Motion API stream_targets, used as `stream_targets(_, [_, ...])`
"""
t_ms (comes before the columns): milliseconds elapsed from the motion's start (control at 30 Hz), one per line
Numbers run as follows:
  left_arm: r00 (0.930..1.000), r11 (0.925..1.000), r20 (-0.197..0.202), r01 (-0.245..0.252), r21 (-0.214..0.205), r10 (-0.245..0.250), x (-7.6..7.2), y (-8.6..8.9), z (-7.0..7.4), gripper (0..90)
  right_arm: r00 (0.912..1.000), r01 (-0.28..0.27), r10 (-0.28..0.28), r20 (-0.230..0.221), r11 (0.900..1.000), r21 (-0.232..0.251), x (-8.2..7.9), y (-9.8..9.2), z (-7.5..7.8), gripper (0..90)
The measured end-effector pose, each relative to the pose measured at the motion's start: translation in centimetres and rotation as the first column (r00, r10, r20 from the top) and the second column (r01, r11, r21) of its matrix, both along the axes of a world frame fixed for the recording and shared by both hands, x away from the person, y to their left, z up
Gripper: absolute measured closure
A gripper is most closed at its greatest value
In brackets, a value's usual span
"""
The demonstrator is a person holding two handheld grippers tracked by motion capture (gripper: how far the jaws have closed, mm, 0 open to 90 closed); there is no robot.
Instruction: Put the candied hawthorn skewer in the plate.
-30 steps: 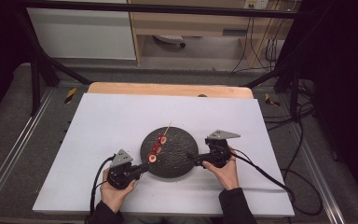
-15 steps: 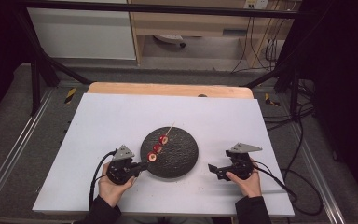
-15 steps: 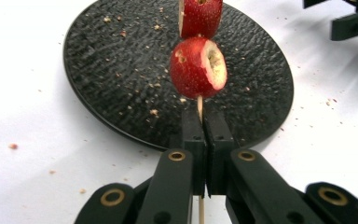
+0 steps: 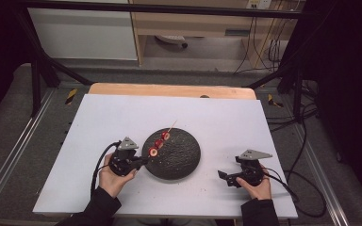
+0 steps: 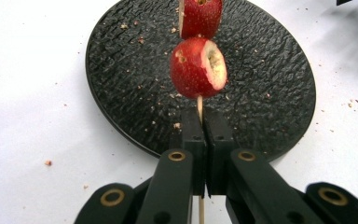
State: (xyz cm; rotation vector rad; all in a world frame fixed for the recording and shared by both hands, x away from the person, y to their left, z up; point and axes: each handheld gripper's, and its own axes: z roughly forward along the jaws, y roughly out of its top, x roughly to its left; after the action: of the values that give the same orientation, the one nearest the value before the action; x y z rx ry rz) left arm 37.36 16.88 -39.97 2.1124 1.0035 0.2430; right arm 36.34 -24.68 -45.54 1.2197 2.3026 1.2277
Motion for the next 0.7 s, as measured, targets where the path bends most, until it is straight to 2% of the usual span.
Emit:
stream_targets(367, [0.9991, 0.9968, -0.042, -0.002, 0.080, 0.006, 1.9, -1.5, -0.4, 88.7, 1.0000, 0.002, -0.002, -0.006, 0.9999, -0.011, -0.1, -0.2, -0.2, 0.8])
stream_targets(533, [0.9980, 0.9923, -0.063, 0.001, 0.124, 0.007, 2.5, -2.3, -0.7, 88.6, 1.0000, 0.001, -0.001, 0.005, 1.0000, 0.000, -0.2, -0.4, 0.0, 0.9])
stream_targets(700, [0.9970, 0.9838, -0.077, 0.003, 0.179, 0.011, 2.8, -3.1, -0.9, 88.6, 1.0000, 0.006, -0.006, 0.007, 1.0000, 0.006, -0.2, -0.5, 0.0, 0.9])
